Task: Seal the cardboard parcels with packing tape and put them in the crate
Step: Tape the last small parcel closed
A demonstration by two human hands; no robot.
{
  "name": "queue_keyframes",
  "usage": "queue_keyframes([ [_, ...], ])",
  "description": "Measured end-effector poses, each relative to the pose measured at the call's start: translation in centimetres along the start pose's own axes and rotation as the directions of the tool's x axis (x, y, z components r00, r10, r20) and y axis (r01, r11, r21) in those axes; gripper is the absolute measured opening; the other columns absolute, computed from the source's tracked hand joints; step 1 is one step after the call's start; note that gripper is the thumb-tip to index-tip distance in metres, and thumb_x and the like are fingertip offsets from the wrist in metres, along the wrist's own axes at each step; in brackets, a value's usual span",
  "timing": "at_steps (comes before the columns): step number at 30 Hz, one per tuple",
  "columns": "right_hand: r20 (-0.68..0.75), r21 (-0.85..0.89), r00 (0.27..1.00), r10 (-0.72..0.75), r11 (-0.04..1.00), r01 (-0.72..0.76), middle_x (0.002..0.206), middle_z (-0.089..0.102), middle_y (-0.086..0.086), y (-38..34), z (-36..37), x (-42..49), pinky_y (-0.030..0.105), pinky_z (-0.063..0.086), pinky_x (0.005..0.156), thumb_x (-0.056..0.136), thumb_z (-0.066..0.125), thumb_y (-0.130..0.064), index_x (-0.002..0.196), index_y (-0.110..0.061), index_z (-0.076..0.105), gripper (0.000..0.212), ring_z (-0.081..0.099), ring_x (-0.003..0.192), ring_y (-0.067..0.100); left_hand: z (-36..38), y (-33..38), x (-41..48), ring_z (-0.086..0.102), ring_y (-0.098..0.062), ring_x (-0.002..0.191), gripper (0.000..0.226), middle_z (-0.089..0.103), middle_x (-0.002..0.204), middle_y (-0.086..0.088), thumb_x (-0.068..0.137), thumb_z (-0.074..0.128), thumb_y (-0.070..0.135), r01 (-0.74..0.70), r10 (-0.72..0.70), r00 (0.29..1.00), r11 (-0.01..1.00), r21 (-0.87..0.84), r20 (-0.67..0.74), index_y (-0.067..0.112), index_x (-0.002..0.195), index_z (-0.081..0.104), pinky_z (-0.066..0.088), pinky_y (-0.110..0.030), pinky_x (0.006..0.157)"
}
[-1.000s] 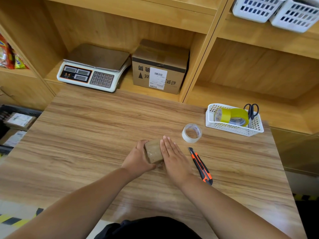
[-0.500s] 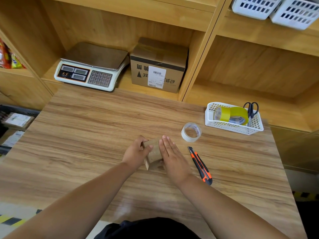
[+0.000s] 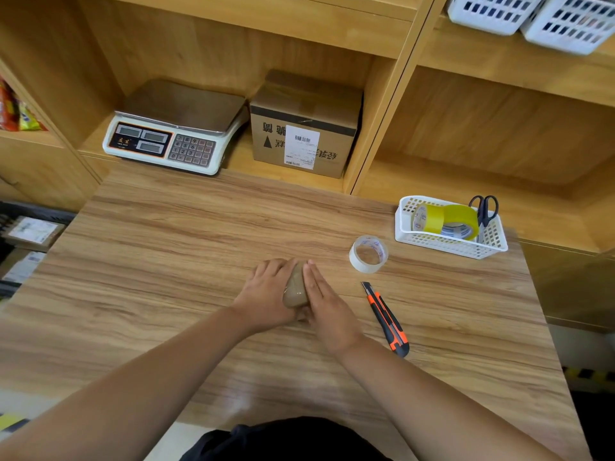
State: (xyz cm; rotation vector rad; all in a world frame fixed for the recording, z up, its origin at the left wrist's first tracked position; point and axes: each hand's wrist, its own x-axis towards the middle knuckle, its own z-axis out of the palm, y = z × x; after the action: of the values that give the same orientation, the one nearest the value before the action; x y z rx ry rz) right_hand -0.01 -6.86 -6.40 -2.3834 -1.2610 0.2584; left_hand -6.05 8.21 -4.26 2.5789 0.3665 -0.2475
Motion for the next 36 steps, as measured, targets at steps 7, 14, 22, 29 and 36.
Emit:
queue_keyframes([
  [7,-0.037,0.081,0.999,-0.016,0.997,0.019,0.157,0.009,0.006,-1.5,0.4,0.7,0.015,0.007,0.116,0.085,0.045,-0.009,0.150,-0.012,-0.001,0.080,0.009,0.144,0.010,0.1,-2.7,-1.4,0.035,-0.013,0.121,0.100,0.043,0.132,0.005,0.060,0.083,0.043,0.023,-0.080,0.977,0.960,-0.278,-0.195,0.016,0.142,0.034,0.029,-0.024,0.102],
  [14,0.093,0.065,0.994,0.054,0.996,-0.060,0.150,-0.015,-0.009,-1.3,0.7,0.6,0.014,-0.003,0.115,0.089,0.051,-0.009,0.146,-0.014,-0.014,0.087,-0.010,0.141,0.002,1.5,-6.1,-2.7,0.054,-0.018,0.105,0.092,0.052,0.114,0.001,0.061,0.083,0.019,0.201,-0.244,0.969,0.875,-0.440,-0.042,0.015,0.137,0.031,0.039,-0.024,0.079],
  [22,0.317,-0.200,0.934,-0.164,0.951,0.235,0.155,-0.017,-0.002,-4.4,3.7,1.4,0.032,-0.019,0.116,0.088,0.050,-0.027,0.151,-0.014,-0.007,0.086,-0.021,0.143,0.012,2.7,-7.4,-3.2,0.056,-0.021,0.111,0.088,0.048,0.123,0.000,0.066,0.082,0.035,0.242,-0.273,0.962,0.889,-0.390,-0.027,0.013,0.134,0.030,0.043,-0.027,0.079],
  [29,0.419,-0.285,0.901,-0.110,0.926,0.246,0.152,-0.024,-0.004,-3.4,2.4,1.8,0.029,-0.016,0.116,0.096,0.038,-0.028,0.149,-0.015,-0.013,0.075,-0.027,0.138,0.008,3.4,-8.6,-3.6,0.057,-0.021,0.106,0.076,0.049,0.124,-0.001,0.064,0.077,0.020,0.273,-0.290,0.957,0.883,-0.381,0.014,0.015,0.126,0.033,0.047,-0.030,0.080],
  [36,0.355,-0.223,0.935,0.013,0.972,0.071,0.148,-0.027,-0.006,-2.0,0.9,0.3,0.021,-0.017,0.114,0.093,0.046,-0.033,0.142,-0.011,-0.025,0.089,-0.027,0.138,0.006,3.4,-9.2,-3.6,0.050,-0.020,0.118,0.088,0.045,0.135,-0.001,0.064,0.073,0.012,0.252,-0.262,0.964,0.864,-0.436,0.039,0.016,0.139,0.027,0.046,-0.031,0.090],
])
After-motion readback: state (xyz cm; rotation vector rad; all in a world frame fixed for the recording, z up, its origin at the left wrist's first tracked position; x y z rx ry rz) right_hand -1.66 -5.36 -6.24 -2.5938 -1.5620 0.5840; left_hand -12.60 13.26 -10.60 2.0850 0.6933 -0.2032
